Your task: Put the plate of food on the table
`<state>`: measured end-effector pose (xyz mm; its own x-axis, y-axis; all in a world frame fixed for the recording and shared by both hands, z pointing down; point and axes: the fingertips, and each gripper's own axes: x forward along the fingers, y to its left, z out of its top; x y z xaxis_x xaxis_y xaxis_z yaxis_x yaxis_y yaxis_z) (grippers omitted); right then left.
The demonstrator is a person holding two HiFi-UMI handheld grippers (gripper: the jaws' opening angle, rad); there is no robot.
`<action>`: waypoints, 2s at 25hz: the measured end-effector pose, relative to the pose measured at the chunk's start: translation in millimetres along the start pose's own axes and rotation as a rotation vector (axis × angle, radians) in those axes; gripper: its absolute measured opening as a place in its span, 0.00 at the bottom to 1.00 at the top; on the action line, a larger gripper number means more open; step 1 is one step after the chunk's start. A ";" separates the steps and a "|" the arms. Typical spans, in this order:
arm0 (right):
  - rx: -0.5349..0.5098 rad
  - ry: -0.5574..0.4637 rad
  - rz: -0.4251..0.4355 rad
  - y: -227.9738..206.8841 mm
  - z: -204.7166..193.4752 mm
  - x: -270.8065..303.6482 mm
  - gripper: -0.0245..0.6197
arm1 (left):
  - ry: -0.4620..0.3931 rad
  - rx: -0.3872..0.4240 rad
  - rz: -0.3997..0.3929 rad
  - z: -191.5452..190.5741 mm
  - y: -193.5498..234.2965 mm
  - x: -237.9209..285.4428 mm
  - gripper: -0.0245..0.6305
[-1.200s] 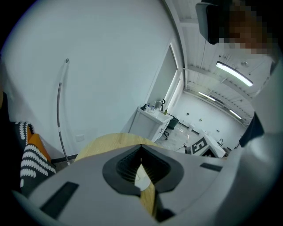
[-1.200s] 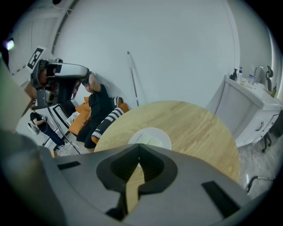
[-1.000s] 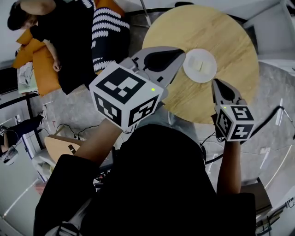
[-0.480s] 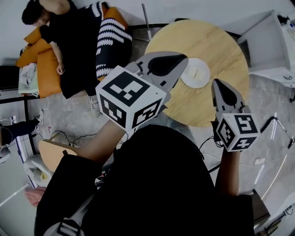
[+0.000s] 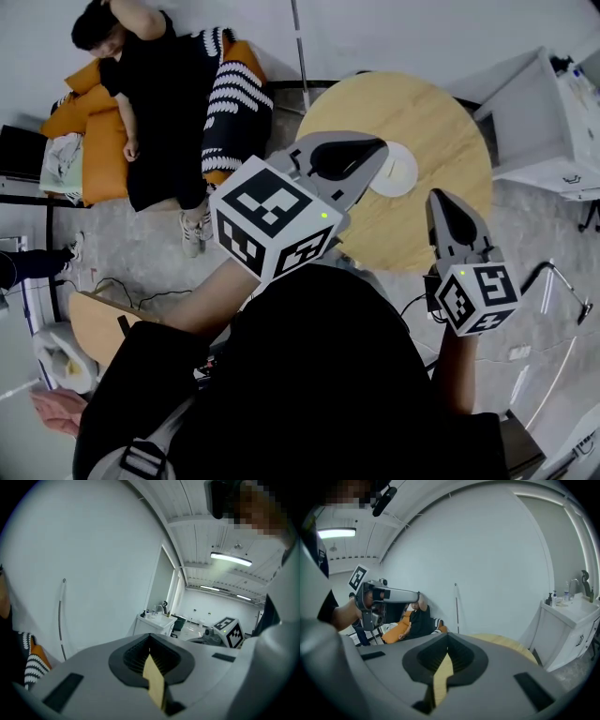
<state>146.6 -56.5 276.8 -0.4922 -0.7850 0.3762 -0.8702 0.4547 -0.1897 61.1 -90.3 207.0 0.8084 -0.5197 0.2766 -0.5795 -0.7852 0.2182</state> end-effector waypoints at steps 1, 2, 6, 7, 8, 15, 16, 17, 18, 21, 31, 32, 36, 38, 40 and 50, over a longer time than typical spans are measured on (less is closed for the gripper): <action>0.003 -0.009 0.003 2.4 2.3 -2.3 0.05 | -0.001 -0.003 -0.003 0.2 -1.8 -2.1 0.05; 0.004 -0.021 0.007 4.8 5.7 -3.7 0.05 | -0.002 -0.004 -0.005 1.0 -2.8 -4.1 0.05; 0.015 -0.081 0.011 11.4 22.7 -7.4 0.05 | -0.009 -0.011 -0.013 5.6 -1.9 -8.6 0.05; 0.016 -0.094 0.010 12.6 26.9 -8.5 0.05 | -0.012 -0.010 -0.017 7.3 -1.2 -8.9 0.05; 0.014 -0.107 0.010 13.9 31.6 -9.2 0.05 | -0.015 -0.006 -0.021 10.0 -0.2 -8.9 0.05; 0.035 -0.185 -0.020 21.0 58.8 -4.0 0.05 | -0.049 0.022 -0.052 30.6 15.8 -15.8 0.05; 0.042 -0.191 -0.030 21.2 61.6 -2.5 0.05 | -0.048 0.024 -0.057 32.6 19.3 -16.6 0.05; 0.049 -0.194 -0.041 21.8 63.8 -1.7 0.05 | -0.046 0.024 -0.063 34.1 22.5 -17.4 0.05; 0.053 -0.196 -0.051 22.7 66.2 -1.0 0.05 | -0.045 0.024 -0.070 35.7 25.9 -18.3 0.05; 0.045 -0.203 -0.068 25.1 75.4 5.0 0.05 | -0.049 0.025 -0.081 42.0 40.2 -19.5 0.05; 0.053 -0.254 -0.100 6.5 88.6 23.3 0.05 | -0.066 0.000 -0.094 48.1 65.9 0.4 0.05; 0.054 -0.252 -0.101 4.3 88.7 25.0 0.05 | -0.061 0.000 -0.095 47.2 66.8 2.6 0.05; 0.039 -0.243 -0.102 -4.8 92.1 33.5 0.05 | -0.055 0.005 -0.096 48.3 74.3 12.7 0.05; 0.025 -0.239 -0.106 -5.2 93.9 35.6 0.05 | -0.056 0.005 -0.099 49.6 77.7 15.1 0.05; 0.016 -0.239 -0.112 -5.9 95.3 35.3 0.05 | -0.054 0.003 -0.108 49.8 79.0 17.7 0.05; 0.035 -0.247 -0.146 -19.2 97.6 32.4 0.05 | -0.040 0.008 -0.152 51.6 73.3 36.3 0.05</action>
<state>145.2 -131.7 204.1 -0.3481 -0.9219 0.1703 -0.9304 0.3175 -0.1829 53.3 -184.1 184.7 0.8903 -0.4075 0.2033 -0.4494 -0.8585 0.2469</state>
